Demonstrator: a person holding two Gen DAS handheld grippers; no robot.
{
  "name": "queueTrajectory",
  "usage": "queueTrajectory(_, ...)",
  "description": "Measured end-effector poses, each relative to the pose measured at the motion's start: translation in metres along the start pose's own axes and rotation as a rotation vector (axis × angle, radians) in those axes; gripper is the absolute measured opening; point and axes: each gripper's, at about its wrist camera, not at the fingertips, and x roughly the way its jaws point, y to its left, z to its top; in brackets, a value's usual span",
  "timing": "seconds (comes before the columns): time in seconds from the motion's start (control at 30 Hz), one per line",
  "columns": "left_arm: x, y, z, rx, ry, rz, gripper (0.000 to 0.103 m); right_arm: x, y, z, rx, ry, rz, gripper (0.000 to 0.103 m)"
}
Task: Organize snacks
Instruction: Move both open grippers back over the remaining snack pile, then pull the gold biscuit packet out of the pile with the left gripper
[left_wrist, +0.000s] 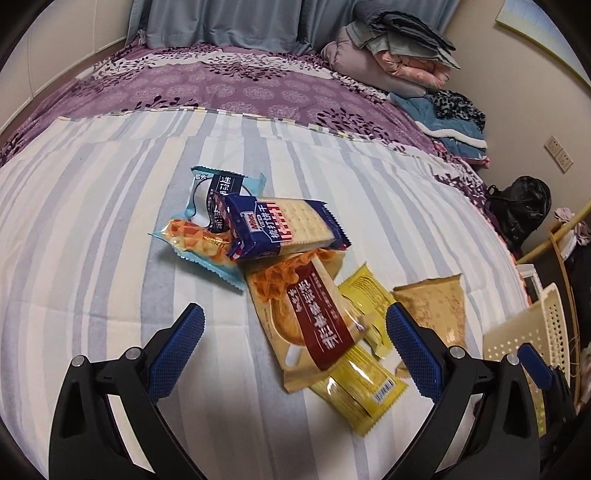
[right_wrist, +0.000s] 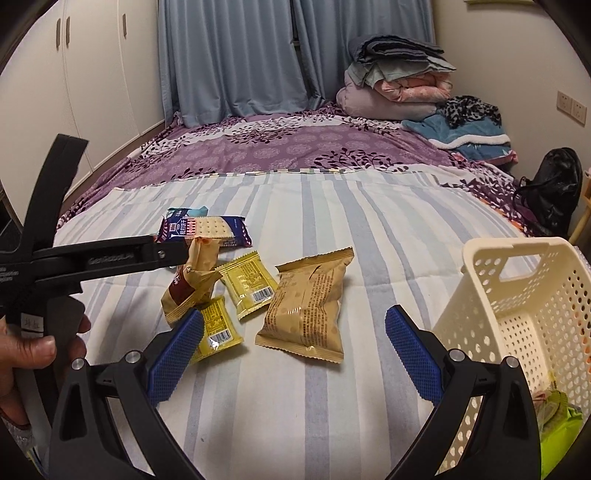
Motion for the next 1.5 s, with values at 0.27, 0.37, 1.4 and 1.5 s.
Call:
queueTrajectory(0.27,0.029,0.009,0.003,-0.024,0.036,0.03,0.1,0.013,-0.002,0.001,0.009,0.016,0.006,0.098)
queueTrajectory(0.37,0.031,0.011,0.002,-0.032,0.037,0.018,0.1,0.016,-0.003,0.0,0.017,0.023,0.008,0.098)
queueTrajectory(1.4,-0.005,0.018,-0.013,0.135,-0.024,-0.013,0.038,0.066,0.007,0.001,-0.01,0.134,-0.051,0.098)
queueTrajectory(1.5,-0.011,0.033,-0.01,0.12,-0.038,0.016,0.038,0.067,0.008,0.002,-0.007,0.135,-0.05,0.098)
